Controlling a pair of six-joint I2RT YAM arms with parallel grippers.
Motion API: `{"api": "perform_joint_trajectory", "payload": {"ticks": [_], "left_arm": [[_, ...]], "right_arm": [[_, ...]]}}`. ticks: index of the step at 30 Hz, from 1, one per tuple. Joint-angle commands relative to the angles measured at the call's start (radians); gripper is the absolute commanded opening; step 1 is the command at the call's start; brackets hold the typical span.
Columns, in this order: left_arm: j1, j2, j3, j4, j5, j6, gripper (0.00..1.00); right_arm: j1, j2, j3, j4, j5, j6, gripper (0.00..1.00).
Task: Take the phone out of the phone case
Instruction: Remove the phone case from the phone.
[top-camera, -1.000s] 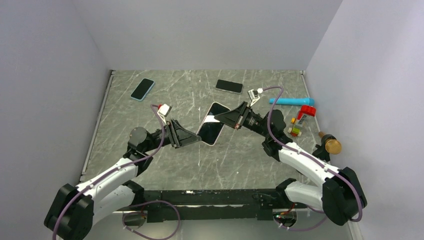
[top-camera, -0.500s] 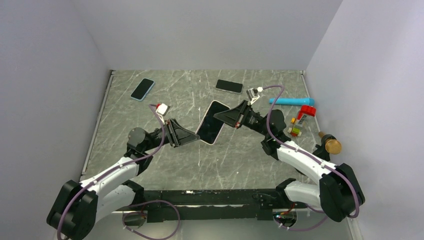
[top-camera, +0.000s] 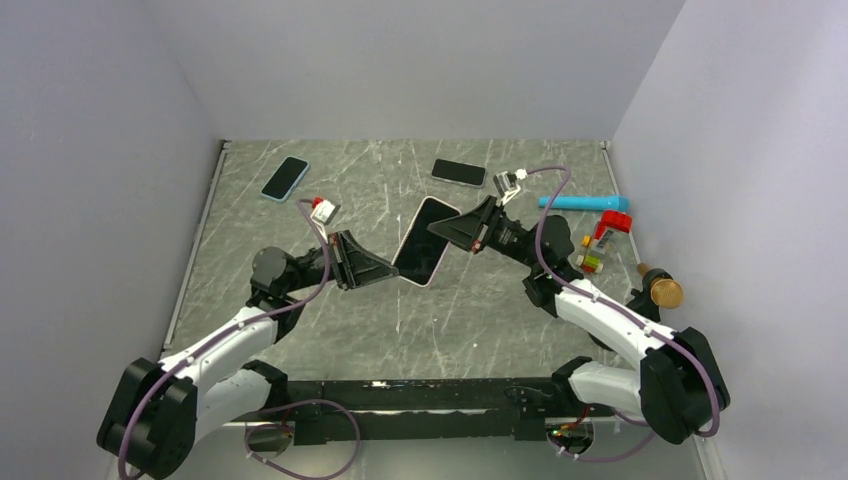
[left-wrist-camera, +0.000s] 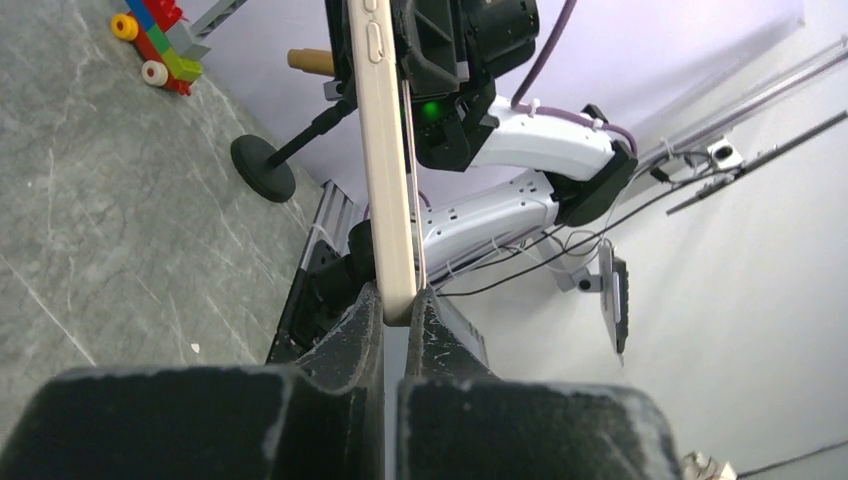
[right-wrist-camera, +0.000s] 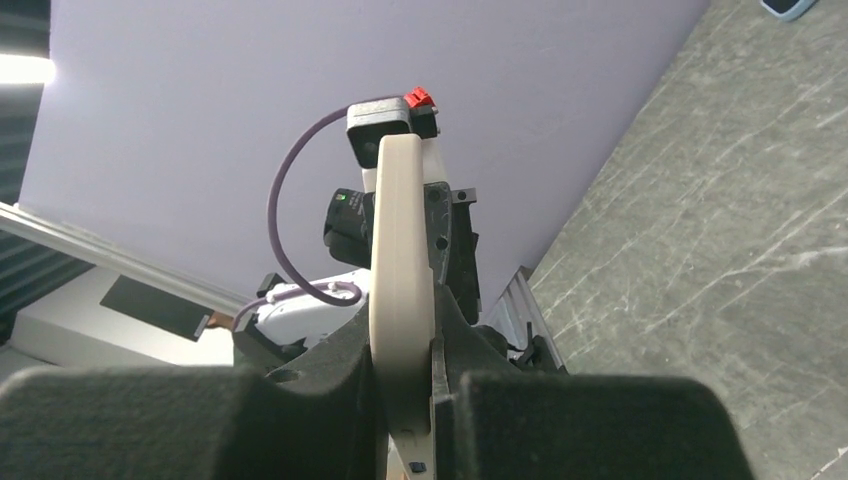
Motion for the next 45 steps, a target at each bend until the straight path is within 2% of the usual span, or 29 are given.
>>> {"api": "perform_joint_trajectory", "payload": {"ticks": [1, 4, 7, 10, 15, 17, 22, 25, 27, 29, 32, 34, 37, 40, 43, 45], "left_arm": [[0.004, 0.06, 0.074, 0.165, 0.136, 0.107, 0.0], [0.013, 0.111, 0.1, 0.26, 0.212, 0.091, 0.0], [0.026, 0.137, 0.143, 0.247, 0.293, 0.122, 0.0], [0.032, 0.143, 0.18, 0.157, 0.361, 0.221, 0.0], [0.032, 0.138, 0.205, 0.173, 0.421, 0.247, 0.0], [0.032, 0.137, 0.221, 0.116, 0.413, 0.287, 0.0], [0.033, 0.121, 0.283, -0.269, 0.306, 0.53, 0.0], [0.032, 0.115, 0.295, -0.357, 0.259, 0.611, 0.0], [0.032, 0.123, 0.318, -0.437, 0.224, 0.641, 0.0], [0.032, 0.126, 0.325, -0.433, 0.196, 0.612, 0.0], [0.03, 0.099, 0.309, -0.476, 0.049, 0.564, 0.0], [0.019, 0.073, 0.28, -0.473, -0.024, 0.504, 0.04], [-0.017, 0.038, 0.234, -0.464, -0.116, 0.437, 0.15], [-0.05, 0.014, 0.225, -0.514, -0.191, 0.419, 0.28], [-0.079, 0.005, 0.234, -0.567, -0.267, 0.419, 0.37], [-0.093, 0.012, 0.236, -0.568, -0.311, 0.418, 0.38]], "right_arm": [[0.047, -0.041, 0.079, 0.086, -0.052, 0.11, 0.0], [0.079, -0.026, 0.071, 0.186, -0.043, 0.177, 0.0], [0.102, 0.017, 0.082, 0.334, -0.063, 0.271, 0.0], [0.131, 0.031, 0.125, 0.333, -0.085, 0.262, 0.0], [0.176, 0.034, 0.146, 0.32, -0.077, 0.25, 0.0], [0.185, 0.044, 0.145, 0.36, -0.076, 0.276, 0.0], [0.19, 0.05, 0.114, 0.452, -0.05, 0.338, 0.0], [0.192, 0.065, 0.08, 0.542, -0.031, 0.397, 0.0], [0.191, 0.059, 0.064, 0.521, -0.021, 0.386, 0.0], [0.192, 0.034, 0.055, 0.455, -0.007, 0.348, 0.0], [0.192, 0.041, 0.051, 0.492, 0.004, 0.358, 0.0], [0.193, 0.037, 0.066, 0.442, 0.016, 0.316, 0.0], [0.207, 0.023, 0.081, 0.337, 0.043, 0.215, 0.0], [0.216, 0.034, 0.07, 0.358, 0.068, 0.201, 0.0], [0.229, 0.05, 0.071, 0.369, 0.081, 0.184, 0.0], [0.248, 0.059, 0.081, 0.355, 0.093, 0.161, 0.0]]}}
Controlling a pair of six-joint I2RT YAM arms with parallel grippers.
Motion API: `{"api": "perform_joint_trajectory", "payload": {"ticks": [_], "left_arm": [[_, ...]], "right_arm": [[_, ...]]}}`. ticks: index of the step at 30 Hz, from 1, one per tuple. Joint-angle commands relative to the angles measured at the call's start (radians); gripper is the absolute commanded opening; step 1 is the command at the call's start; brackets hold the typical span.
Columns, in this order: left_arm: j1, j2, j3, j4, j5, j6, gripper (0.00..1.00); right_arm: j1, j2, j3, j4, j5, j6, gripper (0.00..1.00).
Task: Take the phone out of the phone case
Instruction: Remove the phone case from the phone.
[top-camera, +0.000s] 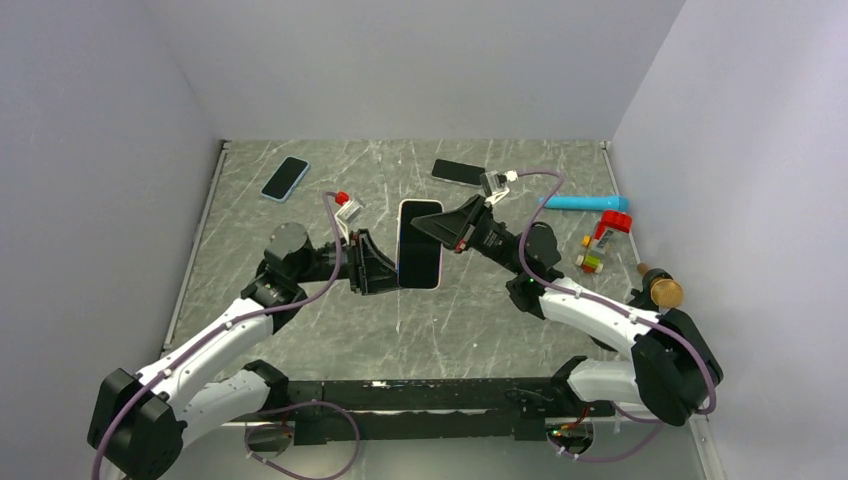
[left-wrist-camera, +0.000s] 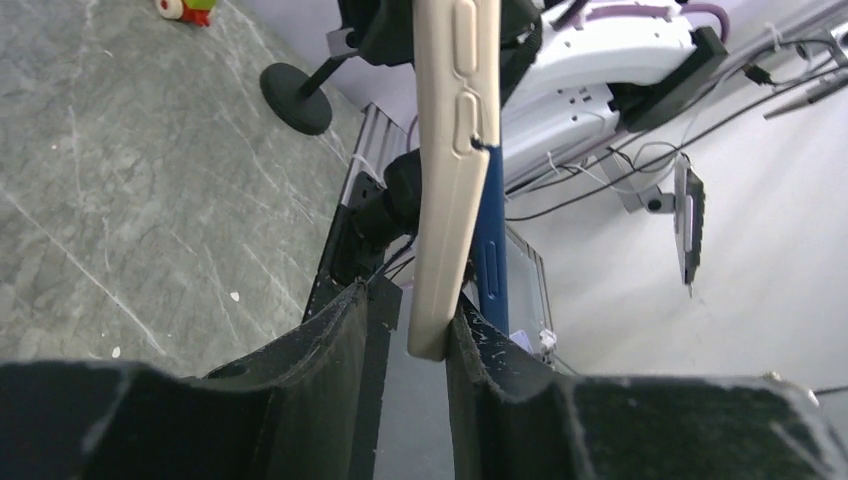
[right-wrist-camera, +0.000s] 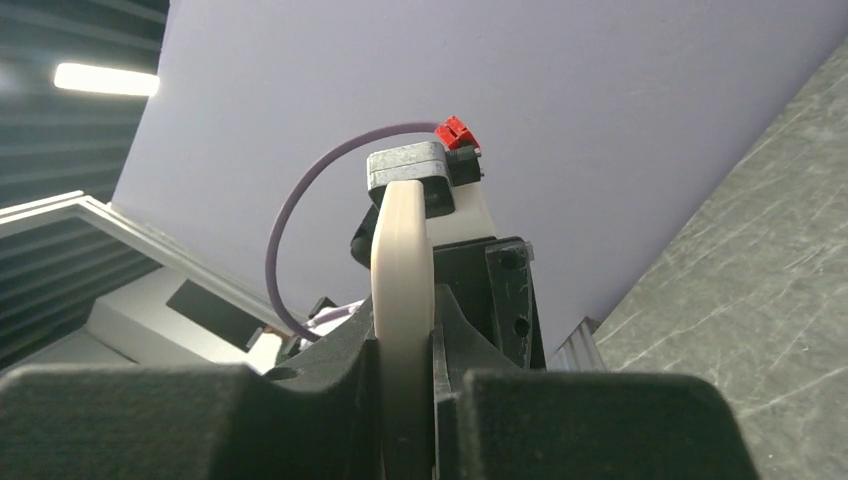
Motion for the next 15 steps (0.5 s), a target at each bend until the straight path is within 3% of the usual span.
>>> {"api": "perform_joint_trajectory", "payload": {"ticks": [1, 6, 11, 15], "left_arm": [[-0.014, 0.041, 0.009, -0.034, -0.405, 0.029, 0.36], [-0.014, 0.056, 0.027, -0.139, -0.591, 0.141, 0.0], [-0.058, 0.026, -0.004, -0.329, -1.191, 0.2, 0.0], [-0.086, 0.017, -0.027, -0.335, -1.423, 0.211, 0.0]], "right_arm": [[0.118, -0.018, 0.056, 0.111, -0.048, 0.063, 0.0], [0.135, 0.004, 0.05, 0.148, -0.017, 0.089, 0.0], [0.153, 0.096, 0.055, 0.367, 0.036, 0.236, 0.0], [0.186, 0.176, 0.075, 0.539, 0.109, 0.345, 0.0]]}}
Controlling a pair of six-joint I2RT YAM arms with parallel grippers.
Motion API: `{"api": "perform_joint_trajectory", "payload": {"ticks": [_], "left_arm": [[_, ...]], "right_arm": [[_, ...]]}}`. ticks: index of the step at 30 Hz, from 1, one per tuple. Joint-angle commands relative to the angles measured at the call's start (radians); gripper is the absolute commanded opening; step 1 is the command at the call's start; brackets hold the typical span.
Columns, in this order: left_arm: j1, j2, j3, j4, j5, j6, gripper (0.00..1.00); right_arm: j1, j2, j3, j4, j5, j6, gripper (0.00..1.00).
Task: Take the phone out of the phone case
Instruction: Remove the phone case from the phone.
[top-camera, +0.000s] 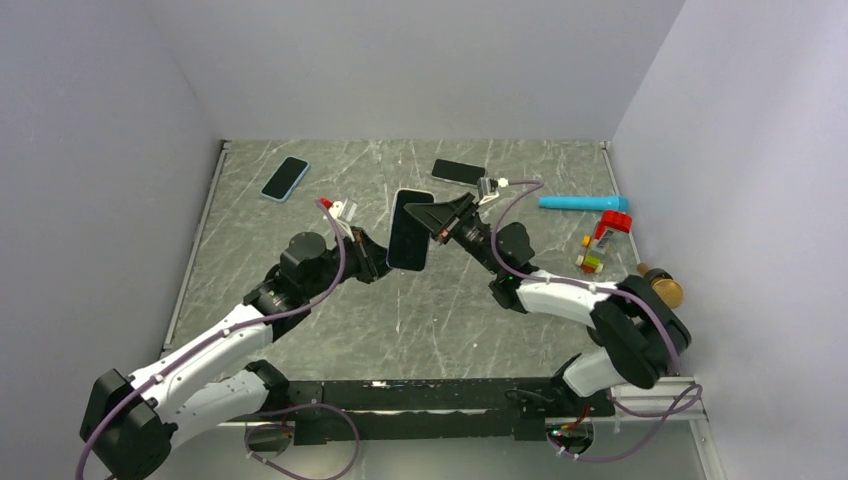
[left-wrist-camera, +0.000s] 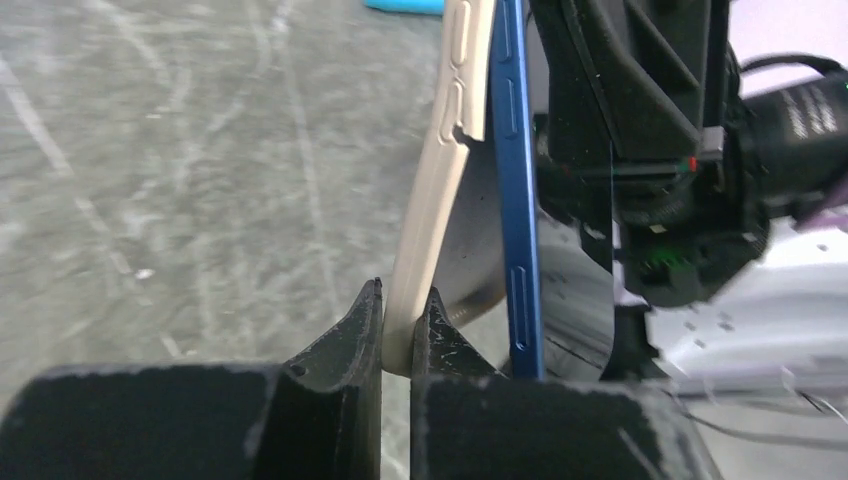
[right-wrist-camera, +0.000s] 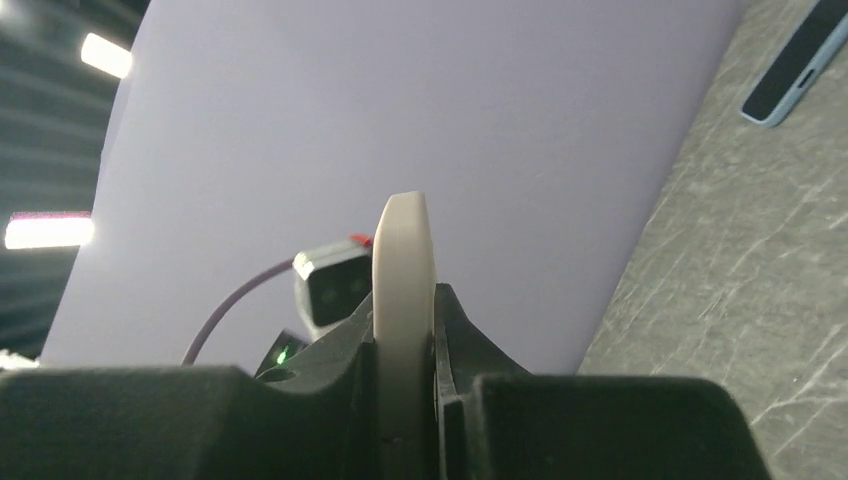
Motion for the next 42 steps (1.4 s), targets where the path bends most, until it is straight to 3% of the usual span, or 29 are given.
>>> {"api": "perform_joint_trajectory", "payload": {"ticks": [1, 4, 7, 12, 20, 24, 29, 34, 42], "left_arm": [[0.019, 0.046, -0.027, -0.091, -0.768, 0.094, 0.0], [0.018, 0.023, -0.027, -0.067, -0.706, 0.124, 0.0], [0.025, -0.009, 0.0, -0.087, -0.518, 0.169, 0.01], [0.043, -0.059, 0.062, -0.253, -0.103, 0.197, 0.47], [0.049, -0.417, -0.08, -0.34, 0.074, 0.134, 0.62], [0.049, -0.523, -0.121, -0.24, 0.202, 0.021, 0.7], [0.047, -0.478, -0.142, 0.024, 0.389, -0.189, 0.71], [0.021, -0.395, -0.226, 0.416, 0.432, -0.448, 0.67], [-0.035, -0.324, -0.266, 0.516, 0.358, -0.473, 0.67]], "right_arm": [[0.157, 0.004, 0.084, 0.454, -0.129, 0.366, 0.0], [0.152, 0.017, 0.097, 0.421, -0.137, 0.354, 0.0], [0.132, -0.002, 0.059, 0.358, -0.155, 0.297, 0.0], [0.047, -0.087, -0.026, 0.153, -0.177, 0.14, 0.0], [-0.089, -0.202, -0.101, 0.029, -0.201, 0.066, 0.0], [-0.117, -0.231, -0.103, -0.035, -0.205, 0.031, 0.0], [-0.122, -0.239, -0.097, -0.06, -0.198, 0.011, 0.0], [-0.121, -0.22, -0.106, -0.025, -0.201, 0.029, 0.0], [-0.119, -0.2, -0.116, 0.024, -0.201, 0.054, 0.0]]}}
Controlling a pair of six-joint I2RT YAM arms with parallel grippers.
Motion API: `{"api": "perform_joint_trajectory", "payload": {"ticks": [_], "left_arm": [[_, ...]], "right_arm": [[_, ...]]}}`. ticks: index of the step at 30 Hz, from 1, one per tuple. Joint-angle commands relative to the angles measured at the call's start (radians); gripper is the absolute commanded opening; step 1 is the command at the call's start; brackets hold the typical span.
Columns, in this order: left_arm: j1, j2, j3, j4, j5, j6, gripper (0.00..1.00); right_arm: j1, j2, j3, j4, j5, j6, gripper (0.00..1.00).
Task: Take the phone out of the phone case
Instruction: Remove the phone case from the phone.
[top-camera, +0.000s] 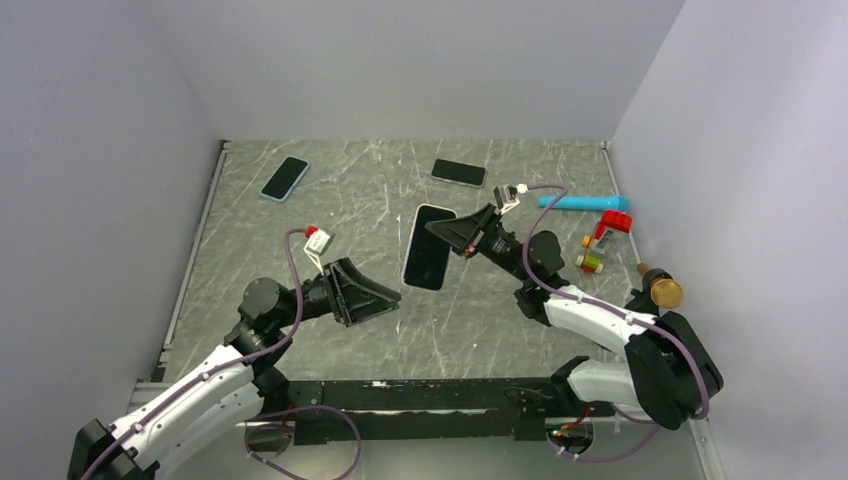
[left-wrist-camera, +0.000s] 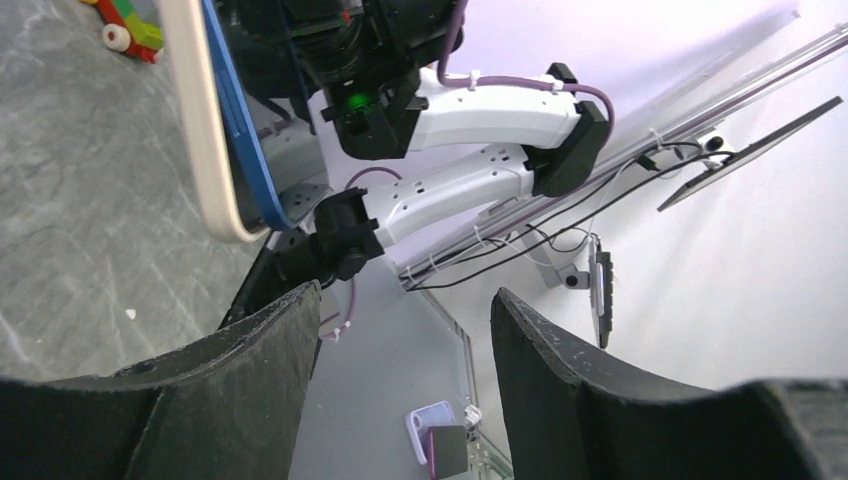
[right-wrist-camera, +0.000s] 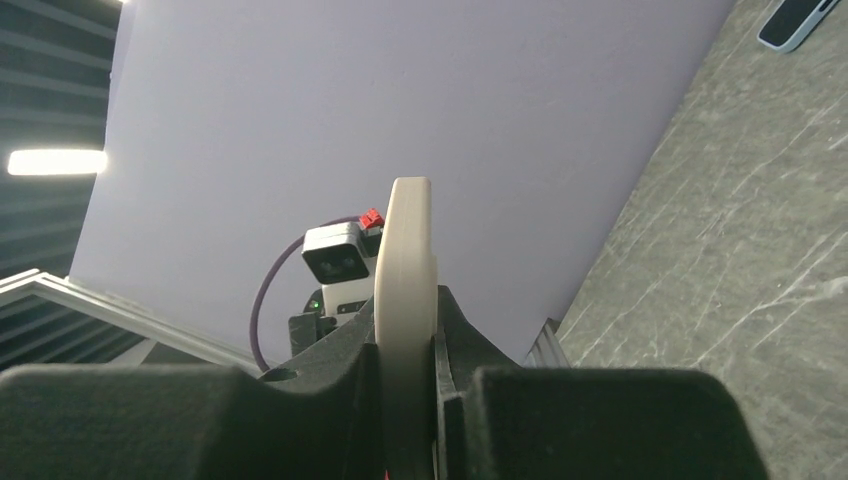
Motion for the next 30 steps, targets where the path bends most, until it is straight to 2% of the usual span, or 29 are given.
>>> {"api": "perform_joint_trajectory", "payload": {"ticks": [1, 15, 19, 22, 30], "left_arm": [[-0.025, 0.022, 0.0, 0.171, -0.018, -0.06, 0.67], [-0.04, 0.079, 0.029, 0.092, -0.079, -0.012, 0.68], [-0.041, 0.097, 0.016, 0.133, -0.094, -0.028, 0.68], [-0.041, 0.103, 0.043, 0.088, -0.095, -0.002, 0.68], [-0.041, 0.085, 0.067, 0.039, -0.141, 0.009, 0.68]], "right_arm": [[0.002, -0.002, 0.009, 0.137, -0.001, 0.028, 0.0], [0.027, 0.021, -0.006, 0.231, -0.006, 0.076, 0.0], [0.047, 0.035, 0.0, 0.246, -0.003, 0.075, 0.0], [0.062, 0.055, 0.001, 0.275, -0.004, 0.088, 0.0], [0.093, 0.08, 0.016, 0.246, -0.008, 0.049, 0.0]]}}
